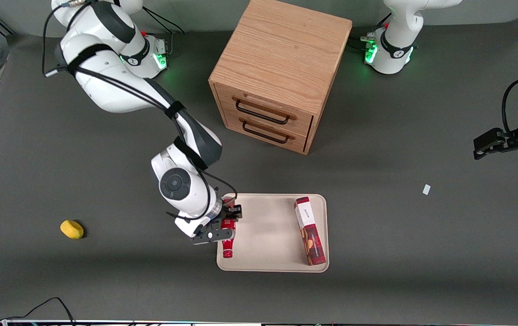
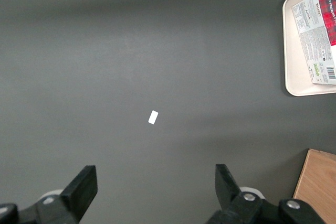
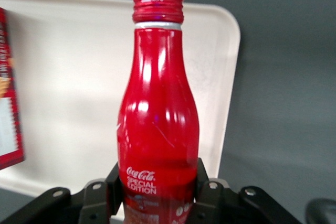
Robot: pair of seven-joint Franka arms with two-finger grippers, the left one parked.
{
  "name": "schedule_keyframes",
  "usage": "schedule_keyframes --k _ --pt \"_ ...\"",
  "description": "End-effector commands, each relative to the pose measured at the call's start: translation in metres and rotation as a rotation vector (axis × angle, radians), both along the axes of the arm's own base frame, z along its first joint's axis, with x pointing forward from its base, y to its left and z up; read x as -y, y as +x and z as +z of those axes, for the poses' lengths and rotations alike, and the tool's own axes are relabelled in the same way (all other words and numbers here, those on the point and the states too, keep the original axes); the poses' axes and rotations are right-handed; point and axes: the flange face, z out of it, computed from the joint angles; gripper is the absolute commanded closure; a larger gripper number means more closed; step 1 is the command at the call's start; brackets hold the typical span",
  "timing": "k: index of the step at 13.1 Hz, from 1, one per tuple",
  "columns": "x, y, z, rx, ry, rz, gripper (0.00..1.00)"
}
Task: Place coke bottle on tray
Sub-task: 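Lower the upright bottle onto the tray beside the red box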
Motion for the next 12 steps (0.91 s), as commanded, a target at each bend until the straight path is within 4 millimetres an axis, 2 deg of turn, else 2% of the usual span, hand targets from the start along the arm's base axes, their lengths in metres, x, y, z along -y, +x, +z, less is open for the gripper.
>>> schedule_keyframes --k 1,2,3,7,8,9,10,12 --pt "-0.006 0.007 -0.020 0.019 0.012 -0.035 0.79" --pt "-0.005 0.006 -0.028 0.014 0.012 -0.040 0.74" --pt "-0.005 0.005 -0.031 0.011 0.012 -0.043 0.62" --pt "0.001 0.008 -0.041 0.035 -0.011 -0.055 0.30" --pt "0.001 0.006 -0.046 0.034 -0.011 -0.054 0.21" --pt "0.000 0.005 -0.049 0.038 -0.009 -0.052 0.08" --pt "0.000 0.005 -0.049 0.051 -0.018 -0.048 0.00" --pt "0.002 0.006 -0.045 0.067 -0.033 -0.057 0.00"
